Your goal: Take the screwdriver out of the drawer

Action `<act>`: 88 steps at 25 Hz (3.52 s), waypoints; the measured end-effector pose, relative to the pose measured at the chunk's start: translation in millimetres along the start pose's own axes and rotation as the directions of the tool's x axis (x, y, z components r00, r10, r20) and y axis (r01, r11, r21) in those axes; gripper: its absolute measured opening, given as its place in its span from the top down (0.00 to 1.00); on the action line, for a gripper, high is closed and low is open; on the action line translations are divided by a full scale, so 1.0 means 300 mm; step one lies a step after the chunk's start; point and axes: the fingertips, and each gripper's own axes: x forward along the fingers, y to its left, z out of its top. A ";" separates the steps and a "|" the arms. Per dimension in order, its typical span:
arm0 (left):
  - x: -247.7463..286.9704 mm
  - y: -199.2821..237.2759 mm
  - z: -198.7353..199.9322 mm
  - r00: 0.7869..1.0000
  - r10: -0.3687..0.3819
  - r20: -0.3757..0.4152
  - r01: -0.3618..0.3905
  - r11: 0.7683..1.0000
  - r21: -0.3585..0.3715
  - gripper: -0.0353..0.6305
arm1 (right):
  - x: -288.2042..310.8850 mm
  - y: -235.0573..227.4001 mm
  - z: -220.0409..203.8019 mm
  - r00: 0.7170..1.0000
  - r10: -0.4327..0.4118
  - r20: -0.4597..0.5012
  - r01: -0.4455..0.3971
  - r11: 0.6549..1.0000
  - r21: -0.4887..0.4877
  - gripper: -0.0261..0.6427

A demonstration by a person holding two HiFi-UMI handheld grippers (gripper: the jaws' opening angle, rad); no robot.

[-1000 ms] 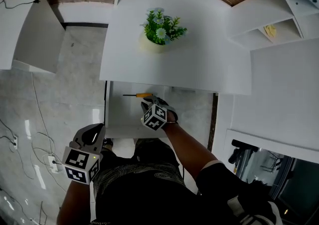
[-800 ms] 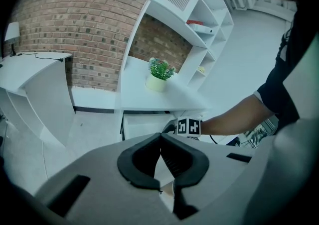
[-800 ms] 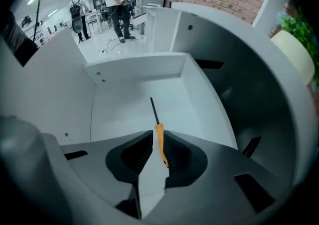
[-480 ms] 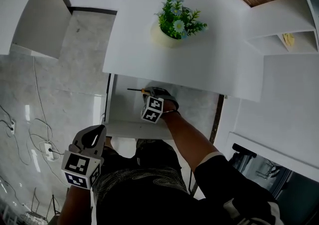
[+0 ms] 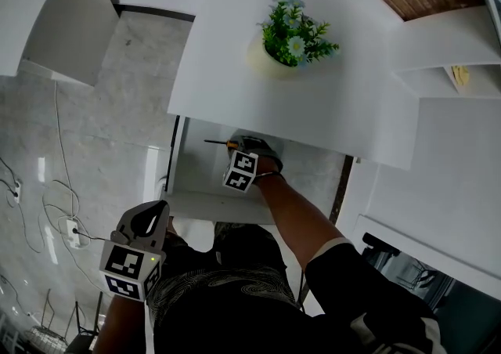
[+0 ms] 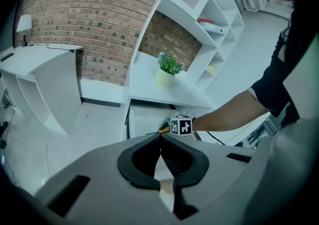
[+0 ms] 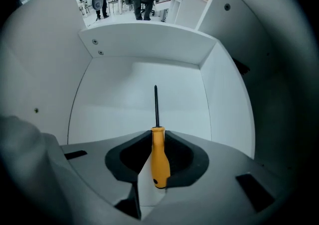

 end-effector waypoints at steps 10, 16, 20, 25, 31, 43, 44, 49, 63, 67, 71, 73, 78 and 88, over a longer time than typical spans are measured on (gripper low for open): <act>-0.033 0.012 0.000 1.000 0.011 -0.001 -0.011 1.000 -0.001 0.92 | 0.038 0.002 -0.005 0.999 0.023 -0.046 -0.025 0.999 -0.042 0.86; -0.046 -0.002 0.041 0.999 -0.023 0.023 0.022 1.000 0.021 0.92 | 0.003 0.002 -0.004 0.998 0.014 -0.062 -0.016 1.000 -0.020 0.85; -0.068 -0.009 0.072 0.998 -0.049 0.036 0.047 0.997 0.056 0.92 | -0.057 -0.002 0.010 0.999 -0.011 -0.053 0.011 1.000 0.005 0.86; -0.099 -0.023 0.092 0.996 -0.081 0.045 0.077 0.993 0.091 0.92 | -0.130 -0.005 0.015 0.998 -0.044 -0.045 0.047 0.997 0.060 0.86; -0.132 -0.042 0.112 0.990 -0.124 0.061 0.116 0.987 0.113 0.92 | -0.239 -0.017 0.048 0.994 -0.110 0.008 0.106 0.975 0.194 0.86; -0.205 -0.104 0.196 0.971 -0.217 0.098 0.190 0.955 0.229 0.92 | -0.535 -0.005 0.128 0.959 -0.261 0.108 0.202 0.902 0.381 0.85; -0.213 -0.112 0.201 0.970 -0.222 0.101 0.194 0.952 0.236 0.92 | -0.559 -0.001 0.135 0.956 -0.272 0.114 0.209 0.898 0.386 0.85; -0.252 -0.141 0.222 0.961 -0.251 0.113 0.213 0.937 0.277 0.92 | -0.692 0.006 0.177 0.929 -0.333 0.162 0.227 0.859 0.459 0.85; -0.391 -0.159 0.289 0.933 -0.326 0.155 0.254 0.898 0.361 0.92 | -1.080 0.041 0.341 0.786 -0.519 0.336 0.125 0.666 0.736 0.85; -0.422 -0.173 0.304 0.923 -0.351 0.157 0.270 0.883 0.385 0.92 | -1.175 0.063 0.370 0.743 -0.569 0.353 0.105 0.620 0.778 0.85; -0.451 -0.185 0.314 0.915 -0.370 0.161 0.283 0.872 0.399 0.92 | -1.260 0.078 0.390 0.702 -0.614 0.362 0.116 0.599 0.792 0.85; -0.460 -0.196 0.317 0.912 -0.377 0.163 0.285 0.867 0.409 0.92 | -1.301 0.084 0.398 0.679 -0.637 0.366 0.116 0.585 0.803 0.85; -0.488 -0.242 0.337 0.897 -0.406 0.174 0.299 0.848 0.438 0.92 | -1.412 0.107 0.393 0.618 -0.693 0.371 0.069 0.518 0.853 0.86; -0.547 -0.319 0.387 0.864 -0.459 0.207 0.330 0.827 0.455 0.92 | -1.578 0.162 0.314 0.495 -0.768 0.406 -0.141 0.391 0.910 0.85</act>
